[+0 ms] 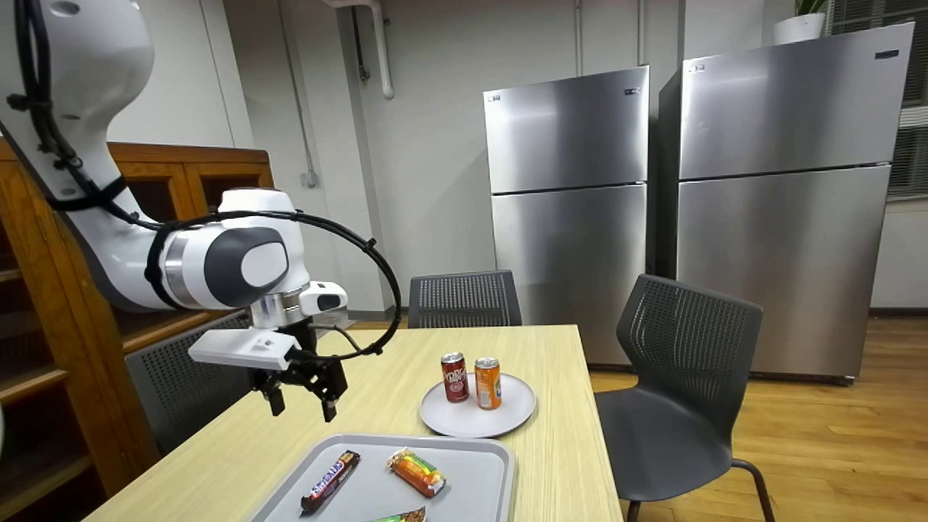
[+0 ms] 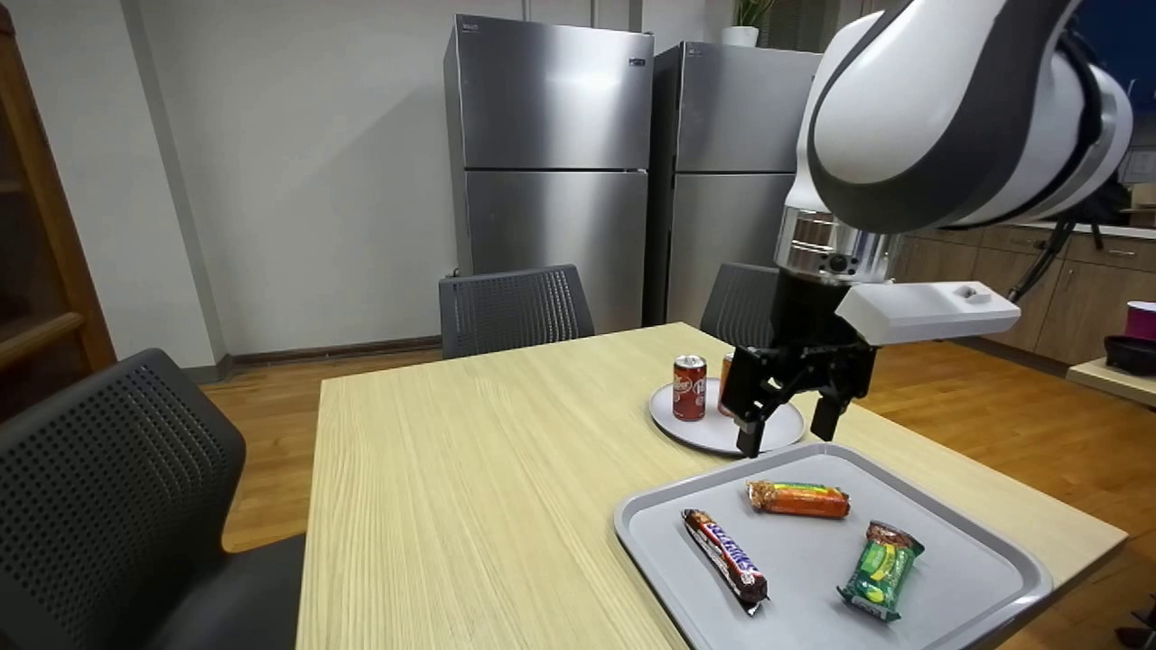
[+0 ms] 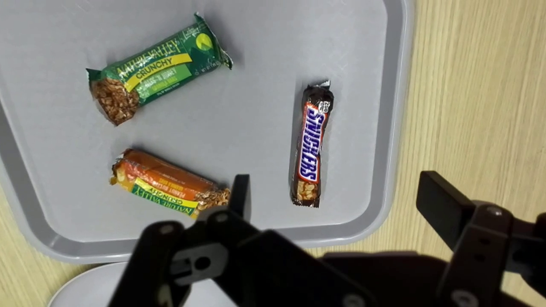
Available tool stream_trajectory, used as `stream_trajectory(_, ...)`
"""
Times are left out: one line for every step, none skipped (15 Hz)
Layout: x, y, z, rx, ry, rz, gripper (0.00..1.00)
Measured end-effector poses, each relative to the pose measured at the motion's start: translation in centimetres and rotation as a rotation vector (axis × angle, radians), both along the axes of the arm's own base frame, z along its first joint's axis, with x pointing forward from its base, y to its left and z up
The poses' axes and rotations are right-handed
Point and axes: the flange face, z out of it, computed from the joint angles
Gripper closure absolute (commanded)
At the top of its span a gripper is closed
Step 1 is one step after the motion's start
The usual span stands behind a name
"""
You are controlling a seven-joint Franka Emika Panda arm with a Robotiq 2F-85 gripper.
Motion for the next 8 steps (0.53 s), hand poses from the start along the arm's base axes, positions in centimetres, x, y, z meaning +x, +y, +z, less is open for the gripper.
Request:
stream_trajectory(0.1, 0.0, -0.5, -0.002, 0.007, 0.001, 0.0)
stream_trajectory(0.2, 0.1, -0.9, -0.003, 0.014, 0.002, 0.0)
stream_trajectory(0.2, 0.1, -1.4, -0.005, 0.023, 0.003, 0.0)
stream_trajectory(0.3, 0.1, -2.0, -0.007, 0.033, 0.002, 0.0)
stream_trajectory(0.4, 0.2, -2.4, -0.008, 0.042, 0.0, 0.0)
stream_trajectory(0.4, 0.2, -2.8, -0.01, 0.051, -0.004, 0.0)
stream_trajectory(0.5, 0.2, -3.1, -0.011, 0.057, -0.007, 0.0)
stream_trajectory(0.6, 0.2, -3.4, -0.013, 0.062, -0.009, 0.0)
